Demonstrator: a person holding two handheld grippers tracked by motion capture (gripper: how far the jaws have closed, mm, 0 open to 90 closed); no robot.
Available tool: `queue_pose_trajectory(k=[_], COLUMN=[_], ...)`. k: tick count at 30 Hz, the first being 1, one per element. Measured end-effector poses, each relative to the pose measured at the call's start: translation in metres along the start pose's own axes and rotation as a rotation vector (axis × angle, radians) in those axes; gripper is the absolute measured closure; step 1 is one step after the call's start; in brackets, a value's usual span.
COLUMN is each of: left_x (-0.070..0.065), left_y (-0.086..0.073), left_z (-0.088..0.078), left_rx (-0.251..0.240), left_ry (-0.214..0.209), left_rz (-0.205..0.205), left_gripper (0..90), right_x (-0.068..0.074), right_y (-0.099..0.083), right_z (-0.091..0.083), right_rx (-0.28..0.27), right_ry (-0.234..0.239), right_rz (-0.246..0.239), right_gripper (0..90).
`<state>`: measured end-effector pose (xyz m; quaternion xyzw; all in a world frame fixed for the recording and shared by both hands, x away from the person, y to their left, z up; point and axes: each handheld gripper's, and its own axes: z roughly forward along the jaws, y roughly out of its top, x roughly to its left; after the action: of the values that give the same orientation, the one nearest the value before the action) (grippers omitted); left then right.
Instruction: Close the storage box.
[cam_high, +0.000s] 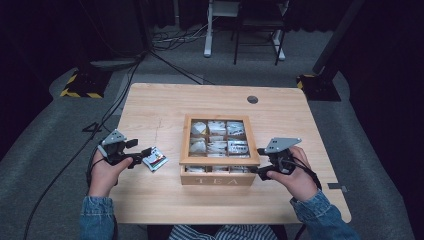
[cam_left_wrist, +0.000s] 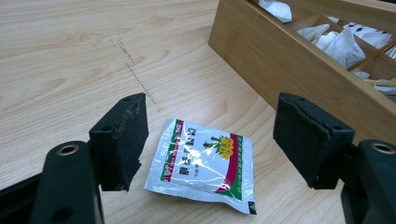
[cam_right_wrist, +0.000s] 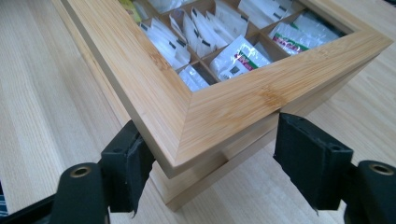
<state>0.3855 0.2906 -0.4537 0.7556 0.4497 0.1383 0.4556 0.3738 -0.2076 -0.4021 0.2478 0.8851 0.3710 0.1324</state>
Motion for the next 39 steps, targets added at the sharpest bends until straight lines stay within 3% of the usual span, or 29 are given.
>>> queue_pose_trajectory(k=[21, 34, 39], left_x=[0.004, 0.004, 0.004], left_y=[-0.003, -0.003, -0.004], left_z=[0.0, 0.001, 0.001], left_rx=[0.001, 0.005, 0.006], left_ry=[0.003, 0.002, 0.002], left_rz=[-0.015, -0.014, -0.014], left_gripper=[27.4, 27.4, 27.3], right_x=[0.003, 0.004, 0.003], right_y=[-0.005, -0.007, -0.005], right_z=[0.016, 0.02, 0.015], right_rx=[0.144, 0.184, 0.156], right_ry=[0.056, 0.064, 0.07], right_rz=[-0.002, -0.006, 0.007], right_gripper=[28.3, 27.8, 25.1])
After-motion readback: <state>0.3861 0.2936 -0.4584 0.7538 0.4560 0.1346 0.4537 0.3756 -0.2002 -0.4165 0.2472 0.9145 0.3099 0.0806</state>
